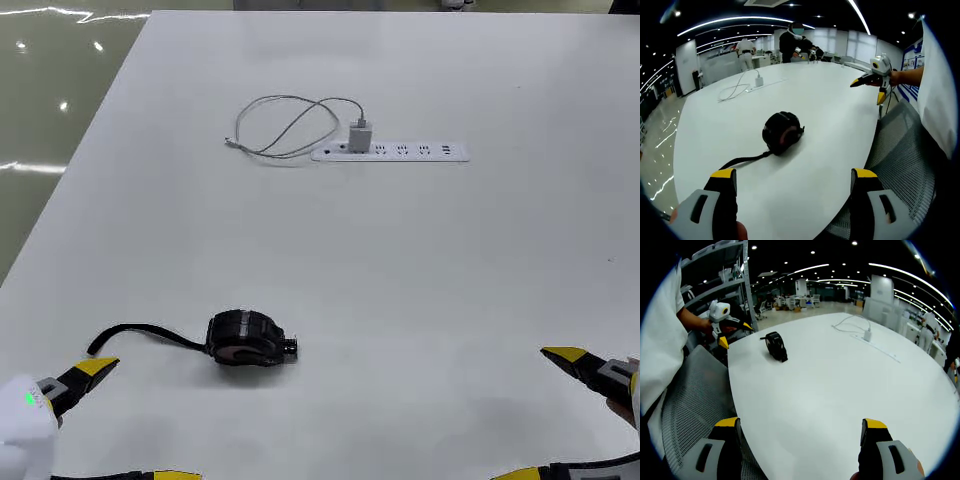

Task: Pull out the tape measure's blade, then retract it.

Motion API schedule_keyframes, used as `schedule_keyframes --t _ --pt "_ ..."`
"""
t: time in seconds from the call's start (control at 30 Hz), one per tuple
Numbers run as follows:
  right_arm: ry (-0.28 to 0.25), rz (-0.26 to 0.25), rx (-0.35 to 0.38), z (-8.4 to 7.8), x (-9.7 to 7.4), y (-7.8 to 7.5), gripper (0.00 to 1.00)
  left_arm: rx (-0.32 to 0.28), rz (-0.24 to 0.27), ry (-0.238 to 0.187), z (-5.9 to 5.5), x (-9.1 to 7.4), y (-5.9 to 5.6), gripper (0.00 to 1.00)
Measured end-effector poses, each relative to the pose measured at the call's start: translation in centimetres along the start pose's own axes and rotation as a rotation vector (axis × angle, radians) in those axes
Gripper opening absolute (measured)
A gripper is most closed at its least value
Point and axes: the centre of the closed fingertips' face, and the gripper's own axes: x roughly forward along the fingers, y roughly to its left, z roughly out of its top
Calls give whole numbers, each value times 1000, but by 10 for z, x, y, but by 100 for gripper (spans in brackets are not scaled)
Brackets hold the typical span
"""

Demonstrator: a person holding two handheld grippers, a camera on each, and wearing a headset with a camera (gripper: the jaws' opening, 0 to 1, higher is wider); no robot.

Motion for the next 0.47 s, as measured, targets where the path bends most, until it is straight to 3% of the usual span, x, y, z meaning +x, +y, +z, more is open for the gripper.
schedule_keyframes --t 0.47 --pt "-1 -1 3 -1 -1 0 99 -15 -8 -11 1 1 -1 94"
